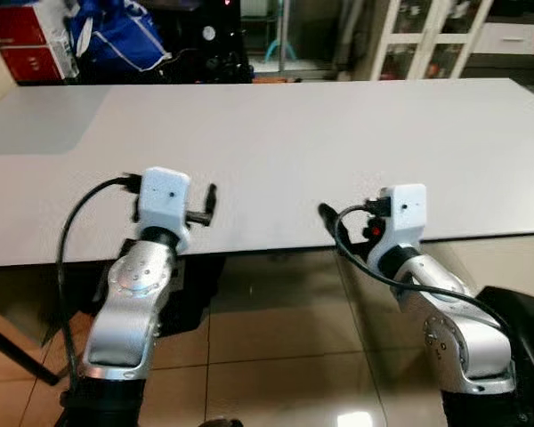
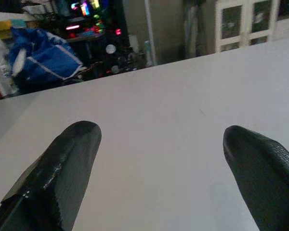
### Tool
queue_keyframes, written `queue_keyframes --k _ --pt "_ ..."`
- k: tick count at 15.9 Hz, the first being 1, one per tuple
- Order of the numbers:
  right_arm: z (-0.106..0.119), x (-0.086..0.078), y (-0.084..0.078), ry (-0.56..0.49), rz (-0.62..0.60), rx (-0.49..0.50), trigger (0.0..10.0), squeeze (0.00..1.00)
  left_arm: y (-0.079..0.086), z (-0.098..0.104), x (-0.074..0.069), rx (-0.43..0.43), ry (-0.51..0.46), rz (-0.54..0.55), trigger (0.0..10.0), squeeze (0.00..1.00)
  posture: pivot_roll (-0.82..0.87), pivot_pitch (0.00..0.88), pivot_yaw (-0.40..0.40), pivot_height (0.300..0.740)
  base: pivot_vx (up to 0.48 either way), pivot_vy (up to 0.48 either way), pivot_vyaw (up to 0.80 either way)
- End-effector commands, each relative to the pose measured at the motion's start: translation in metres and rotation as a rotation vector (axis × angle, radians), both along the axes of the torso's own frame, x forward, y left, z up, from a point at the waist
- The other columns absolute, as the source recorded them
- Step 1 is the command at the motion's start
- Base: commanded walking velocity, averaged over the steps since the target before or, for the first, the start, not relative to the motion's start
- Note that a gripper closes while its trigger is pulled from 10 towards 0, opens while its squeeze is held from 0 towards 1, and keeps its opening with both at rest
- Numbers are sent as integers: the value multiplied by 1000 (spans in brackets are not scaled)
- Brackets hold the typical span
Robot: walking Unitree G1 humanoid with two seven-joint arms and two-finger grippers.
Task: Setting the table
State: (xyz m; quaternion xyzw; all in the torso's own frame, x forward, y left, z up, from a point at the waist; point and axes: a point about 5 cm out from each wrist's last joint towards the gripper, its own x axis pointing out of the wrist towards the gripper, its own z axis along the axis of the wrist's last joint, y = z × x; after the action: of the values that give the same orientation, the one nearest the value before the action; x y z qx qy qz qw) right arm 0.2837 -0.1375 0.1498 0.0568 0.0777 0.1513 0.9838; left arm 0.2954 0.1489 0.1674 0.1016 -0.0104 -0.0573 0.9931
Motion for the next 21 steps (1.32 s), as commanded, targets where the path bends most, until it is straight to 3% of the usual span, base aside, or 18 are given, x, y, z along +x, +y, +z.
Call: queue_keyframes --k 1,12,21 --pt "0 1 1 2 -8 -1 10000 0 3 1 1 15 3 8 10000 0 11 0 -3 740 0 412 0" --pt "2 11 1 -2 -78 1 10000 0 6 8 8 23 -12 23 10000 0 19 0 -2 740 0 427 0" --pt "2 11 9 -10 -42 -12 10000 0 9 10 7 33 -17 29 10000 0 33 0 -6 740 0 453 0"
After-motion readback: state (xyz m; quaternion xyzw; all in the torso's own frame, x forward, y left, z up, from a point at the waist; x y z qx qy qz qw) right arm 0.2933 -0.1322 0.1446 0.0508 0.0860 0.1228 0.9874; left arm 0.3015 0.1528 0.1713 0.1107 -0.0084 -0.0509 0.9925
